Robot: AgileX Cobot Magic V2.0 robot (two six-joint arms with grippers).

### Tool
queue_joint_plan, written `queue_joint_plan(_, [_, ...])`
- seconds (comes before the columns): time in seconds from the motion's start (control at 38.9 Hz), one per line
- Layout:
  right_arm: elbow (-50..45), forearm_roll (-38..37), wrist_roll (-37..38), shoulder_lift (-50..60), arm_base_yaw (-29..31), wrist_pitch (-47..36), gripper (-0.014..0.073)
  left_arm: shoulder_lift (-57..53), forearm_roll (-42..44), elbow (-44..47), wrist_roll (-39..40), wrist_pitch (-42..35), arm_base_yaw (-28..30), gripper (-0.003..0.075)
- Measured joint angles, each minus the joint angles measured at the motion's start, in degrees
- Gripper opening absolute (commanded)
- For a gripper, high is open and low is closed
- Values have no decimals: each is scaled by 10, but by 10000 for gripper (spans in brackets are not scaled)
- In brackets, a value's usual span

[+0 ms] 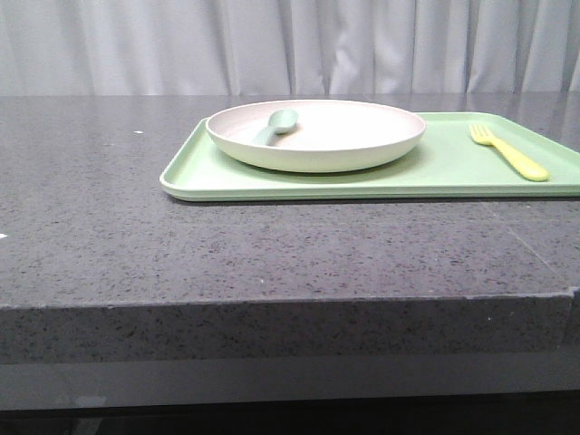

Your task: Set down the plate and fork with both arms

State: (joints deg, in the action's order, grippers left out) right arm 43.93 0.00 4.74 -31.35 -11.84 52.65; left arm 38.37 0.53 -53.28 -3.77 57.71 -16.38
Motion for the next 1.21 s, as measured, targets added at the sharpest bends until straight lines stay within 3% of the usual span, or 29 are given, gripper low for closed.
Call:
queue_joint_plan(0.13, [-10,0,0,7,0,-5,-74,0,0,0,0,-5,0,-18])
queue_joint_plan(0.82, [-11,0,0,8,0,-14,-67,-9,-1,12,0,-24,0,-18])
queue_joint_plan(0.98, [-11,0,0,8,0,-14,-67,-57,-5,65,0,-81,21,-18])
queue_joint_plan(1.21, [-11,0,0,8,0,-14,-67,-186,16,234,0,-253,109,-18])
